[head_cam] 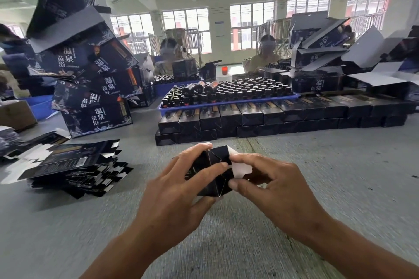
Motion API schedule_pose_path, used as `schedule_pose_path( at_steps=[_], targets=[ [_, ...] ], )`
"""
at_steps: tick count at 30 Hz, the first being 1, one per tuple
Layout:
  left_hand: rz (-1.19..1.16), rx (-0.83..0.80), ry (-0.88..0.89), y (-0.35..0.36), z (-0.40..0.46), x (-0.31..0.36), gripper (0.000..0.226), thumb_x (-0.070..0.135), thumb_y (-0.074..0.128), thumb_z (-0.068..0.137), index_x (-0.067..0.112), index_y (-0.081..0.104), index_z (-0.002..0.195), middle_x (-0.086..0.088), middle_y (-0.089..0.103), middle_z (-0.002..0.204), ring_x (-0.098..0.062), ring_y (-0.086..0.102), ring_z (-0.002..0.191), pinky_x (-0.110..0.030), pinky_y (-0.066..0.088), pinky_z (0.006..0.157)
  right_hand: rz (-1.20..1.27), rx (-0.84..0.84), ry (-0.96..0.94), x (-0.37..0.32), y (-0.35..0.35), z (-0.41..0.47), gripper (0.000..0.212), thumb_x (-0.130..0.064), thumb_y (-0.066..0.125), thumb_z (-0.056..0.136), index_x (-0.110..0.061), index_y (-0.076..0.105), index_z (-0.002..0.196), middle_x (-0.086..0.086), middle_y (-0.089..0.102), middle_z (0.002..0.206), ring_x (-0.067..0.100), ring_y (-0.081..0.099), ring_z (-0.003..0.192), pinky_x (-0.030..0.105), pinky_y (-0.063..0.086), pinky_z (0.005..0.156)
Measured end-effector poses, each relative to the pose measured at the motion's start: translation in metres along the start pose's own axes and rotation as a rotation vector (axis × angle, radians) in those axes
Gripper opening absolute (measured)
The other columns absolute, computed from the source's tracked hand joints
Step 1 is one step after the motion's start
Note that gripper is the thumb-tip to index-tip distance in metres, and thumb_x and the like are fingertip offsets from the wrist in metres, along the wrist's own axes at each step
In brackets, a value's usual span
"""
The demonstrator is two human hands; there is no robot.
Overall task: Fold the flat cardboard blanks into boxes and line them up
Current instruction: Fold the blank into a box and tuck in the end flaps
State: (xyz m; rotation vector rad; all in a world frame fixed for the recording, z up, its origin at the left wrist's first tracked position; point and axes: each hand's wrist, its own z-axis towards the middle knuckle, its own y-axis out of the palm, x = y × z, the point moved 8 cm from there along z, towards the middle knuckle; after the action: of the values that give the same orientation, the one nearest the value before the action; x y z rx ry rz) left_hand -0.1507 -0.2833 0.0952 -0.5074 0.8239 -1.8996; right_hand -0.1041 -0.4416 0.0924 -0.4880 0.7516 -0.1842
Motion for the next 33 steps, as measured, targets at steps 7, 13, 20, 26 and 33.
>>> schedule_pose_path(
  at_steps=[7, 13, 20, 26, 33],
  targets=[
    [0.098, 0.016, 0.084, 0.001, 0.001, 0.007, 0.058, 0.033, 0.073, 0.076, 0.031, 0.056, 0.131, -0.009, 0.054, 0.142, -0.031, 0.061, 0.119, -0.040, 0.062, 0.074, -0.066, 0.018, -0.033, 0.001, 0.002, -0.001, 0.043, -0.026, 0.080, 0.083, -0.032, 0.068, 0.124, -0.032, 0.063, 0.106, -0.011, 0.060, 0.103, 0.005, 0.047, 0.084],
    [0.106, 0.032, 0.067, 0.001, 0.001, 0.005, 0.059, 0.033, 0.076, 0.077, 0.031, 0.055, 0.132, -0.008, 0.051, 0.143, -0.029, 0.059, 0.119, -0.038, 0.061, 0.076, 0.017, -0.014, 0.027, 0.006, 0.002, -0.001, 0.071, -0.022, 0.082, 0.082, -0.054, 0.047, 0.135, -0.036, 0.062, 0.100, -0.009, 0.064, 0.098, 0.003, 0.047, 0.077],
    [0.076, 0.039, 0.007, -0.001, 0.000, 0.000, 0.069, 0.030, 0.086, 0.068, 0.034, 0.056, 0.130, -0.004, 0.047, 0.145, -0.026, 0.060, 0.116, -0.030, 0.053, 0.076, 0.244, -0.044, 0.125, 0.012, 0.004, 0.002, 0.046, -0.005, 0.058, 0.097, -0.048, 0.064, 0.112, -0.025, 0.072, 0.102, 0.004, 0.071, 0.090, 0.018, 0.058, 0.073],
    [0.004, 0.068, -0.028, -0.003, 0.002, 0.008, 0.072, 0.042, 0.067, 0.076, 0.024, 0.045, 0.142, 0.003, 0.045, 0.145, -0.017, 0.053, 0.122, -0.021, 0.044, 0.091, 0.281, -0.008, 0.166, 0.017, 0.004, 0.003, 0.020, -0.034, 0.071, 0.088, -0.044, 0.068, 0.106, -0.027, 0.071, 0.100, -0.001, 0.070, 0.090, 0.014, 0.056, 0.072],
    [0.005, 0.068, -0.092, 0.000, 0.000, 0.014, 0.079, 0.045, 0.060, 0.077, 0.015, 0.039, 0.147, 0.001, 0.056, 0.139, -0.010, 0.051, 0.120, -0.018, 0.040, 0.093, 0.291, -0.004, 0.185, 0.019, 0.006, 0.001, 0.019, -0.035, 0.074, 0.085, -0.047, 0.067, 0.097, -0.030, 0.071, 0.097, -0.005, 0.069, 0.091, 0.008, 0.052, 0.074]
  ],
)
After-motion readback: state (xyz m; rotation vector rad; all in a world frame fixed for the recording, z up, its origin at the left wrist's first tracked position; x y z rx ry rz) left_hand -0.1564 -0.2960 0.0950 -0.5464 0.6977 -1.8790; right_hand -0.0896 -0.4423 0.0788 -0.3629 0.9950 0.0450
